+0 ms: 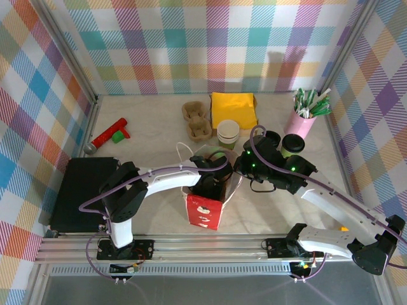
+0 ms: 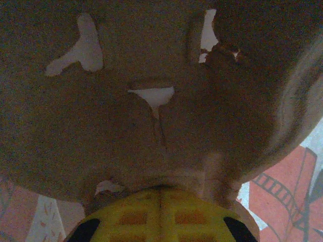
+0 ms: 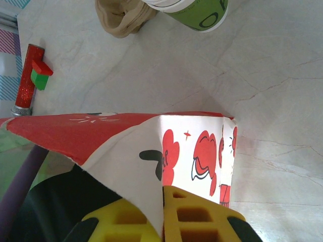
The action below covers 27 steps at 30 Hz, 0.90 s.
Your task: Pack the takeout coffee
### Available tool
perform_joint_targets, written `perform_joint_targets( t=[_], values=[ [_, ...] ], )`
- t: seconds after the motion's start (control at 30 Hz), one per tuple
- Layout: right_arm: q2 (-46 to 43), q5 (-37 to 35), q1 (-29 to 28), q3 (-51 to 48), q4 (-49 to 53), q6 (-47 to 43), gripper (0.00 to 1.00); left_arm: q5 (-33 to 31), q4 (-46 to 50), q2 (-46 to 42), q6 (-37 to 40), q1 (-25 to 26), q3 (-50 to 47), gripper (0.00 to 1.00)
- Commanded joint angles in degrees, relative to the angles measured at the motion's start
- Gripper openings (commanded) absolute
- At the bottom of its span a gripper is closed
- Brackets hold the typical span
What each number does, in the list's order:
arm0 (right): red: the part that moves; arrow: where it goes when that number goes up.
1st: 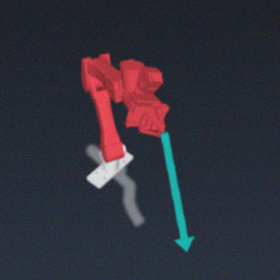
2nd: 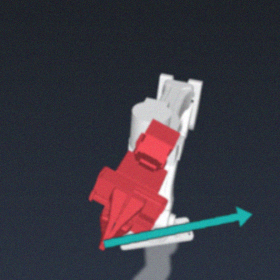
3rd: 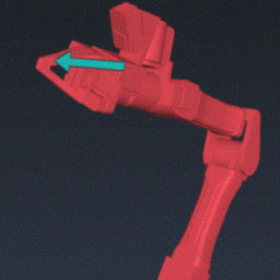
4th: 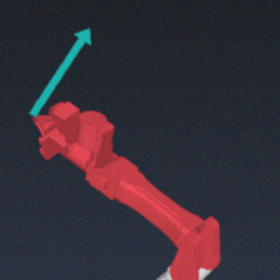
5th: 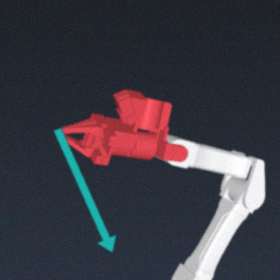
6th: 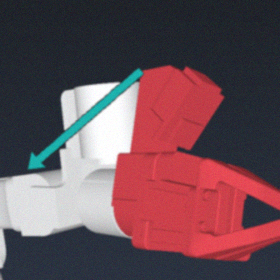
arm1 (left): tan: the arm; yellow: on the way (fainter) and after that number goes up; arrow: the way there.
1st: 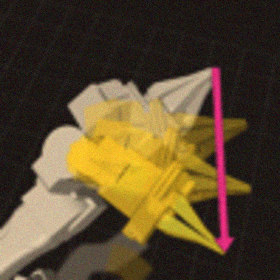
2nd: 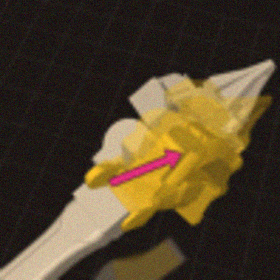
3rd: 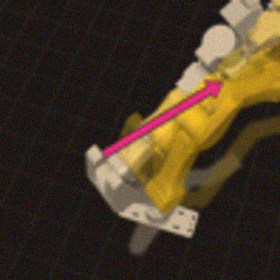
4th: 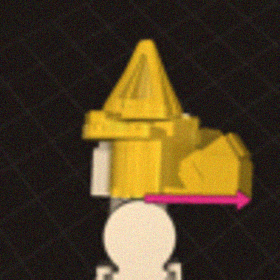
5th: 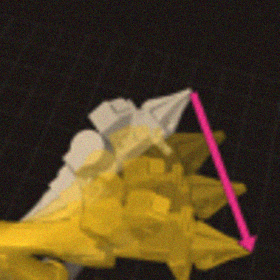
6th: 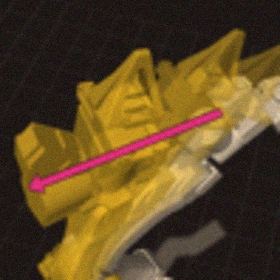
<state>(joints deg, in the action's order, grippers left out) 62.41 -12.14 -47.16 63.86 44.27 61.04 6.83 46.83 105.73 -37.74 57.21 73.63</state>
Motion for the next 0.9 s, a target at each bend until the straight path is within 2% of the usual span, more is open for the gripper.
perform_joint_targets(
  t=[0.0,0.33,0.87],
  values=[
    [-0.5,-0.6,0.1,1.8,1.1,-0.3,0.00,-0.6,-1.0,2.1,-0.1,0.1,-2.4,0.00],
    [0.3,-0.8,0.1,1.7,1.0,-0.2,0.00,-4.5,4.2,-8.1,0.5,3.7,5.9,0.00],
    [-0.2,-2.2,0.1,2.1,2.3,-0.5,0.00,-4.7,5.9,-15.7,-0.7,4.6,9.2,0.00]
  ],
)
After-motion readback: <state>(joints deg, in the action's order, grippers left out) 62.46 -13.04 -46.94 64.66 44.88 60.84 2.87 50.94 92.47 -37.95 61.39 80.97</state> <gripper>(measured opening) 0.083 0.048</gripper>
